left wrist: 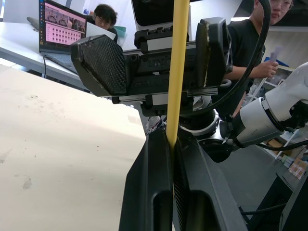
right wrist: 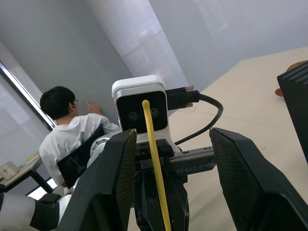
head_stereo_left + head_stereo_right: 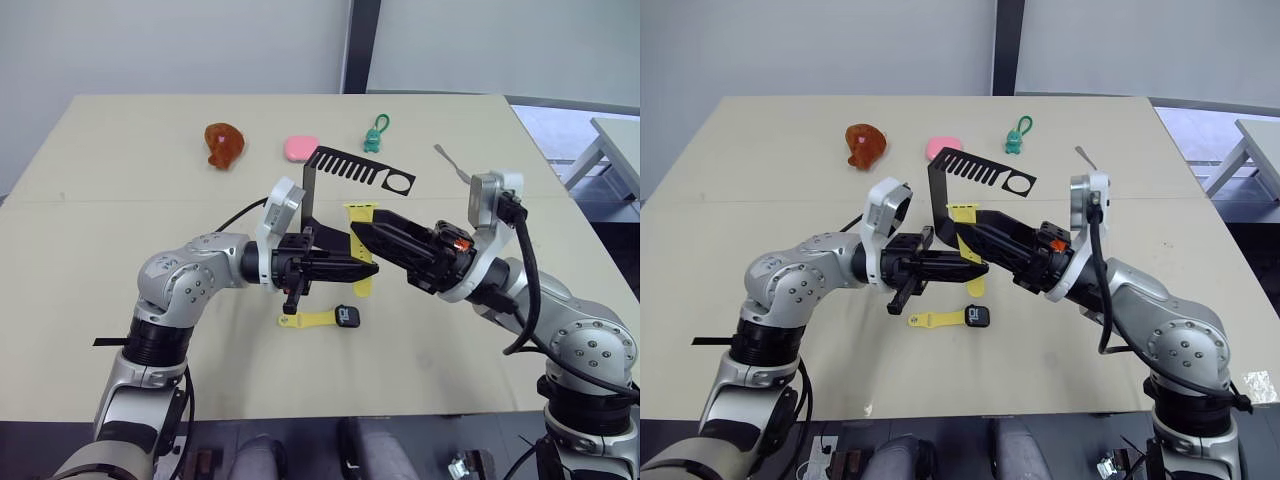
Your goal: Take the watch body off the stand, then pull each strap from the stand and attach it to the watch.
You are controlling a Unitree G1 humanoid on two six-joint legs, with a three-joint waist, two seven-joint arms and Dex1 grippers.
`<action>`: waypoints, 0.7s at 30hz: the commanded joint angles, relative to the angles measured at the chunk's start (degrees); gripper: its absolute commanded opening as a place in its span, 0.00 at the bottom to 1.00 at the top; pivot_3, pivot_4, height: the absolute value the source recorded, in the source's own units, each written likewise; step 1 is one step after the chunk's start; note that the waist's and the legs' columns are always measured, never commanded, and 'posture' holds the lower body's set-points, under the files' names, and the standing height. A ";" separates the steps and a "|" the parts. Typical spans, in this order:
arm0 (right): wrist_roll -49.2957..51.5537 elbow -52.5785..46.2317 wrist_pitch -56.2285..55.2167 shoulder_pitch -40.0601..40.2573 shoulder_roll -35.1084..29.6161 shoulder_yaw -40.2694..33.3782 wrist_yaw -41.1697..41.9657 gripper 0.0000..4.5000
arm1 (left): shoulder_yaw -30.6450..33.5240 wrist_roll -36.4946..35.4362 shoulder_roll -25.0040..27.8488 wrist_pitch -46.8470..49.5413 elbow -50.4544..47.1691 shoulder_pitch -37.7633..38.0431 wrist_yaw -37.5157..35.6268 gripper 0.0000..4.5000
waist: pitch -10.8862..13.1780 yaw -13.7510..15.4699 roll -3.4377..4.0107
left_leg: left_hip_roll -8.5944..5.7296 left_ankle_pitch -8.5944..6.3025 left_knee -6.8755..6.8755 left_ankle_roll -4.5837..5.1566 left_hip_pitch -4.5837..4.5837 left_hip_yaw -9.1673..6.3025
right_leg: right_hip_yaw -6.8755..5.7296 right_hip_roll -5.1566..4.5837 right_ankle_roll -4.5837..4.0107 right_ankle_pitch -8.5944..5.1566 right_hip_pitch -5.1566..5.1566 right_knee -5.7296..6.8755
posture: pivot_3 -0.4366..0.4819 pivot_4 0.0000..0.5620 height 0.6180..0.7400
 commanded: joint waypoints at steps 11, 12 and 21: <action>0.91 -1.77 -1.57 -0.09 -0.93 -0.78 1.76 0.57 | -0.05 0.03 -0.23 -1.41 -1.54 -0.09 -0.48 0.00 | 0.00 0.00 0.00 | 0.00 0.00 0.00 0.00 0.00 0.00 | 0.00 0.00 0.00 0.00 0.00 0.00 | 0.48 0.27 1.00; 0.88 -1.82 -1.55 -0.03 -0.98 -0.77 1.77 0.57 | -0.08 0.06 -0.19 -1.49 -1.53 -0.09 -0.51 0.00 | 0.00 0.00 0.00 | 0.00 0.00 0.00 0.00 0.00 0.00 | 0.00 0.00 0.00 0.00 0.00 0.00 | 0.48 0.27 1.00; 1.27 -1.99 -1.69 0.12 -1.06 -0.82 1.65 0.17 | 0.14 0.22 -0.24 -1.57 -0.82 -0.29 -0.37 0.00 | 0.00 0.00 0.00 | 0.00 0.00 0.00 0.00 0.00 0.00 | 0.00 0.00 0.00 0.00 0.00 0.00 | 0.48 0.27 1.00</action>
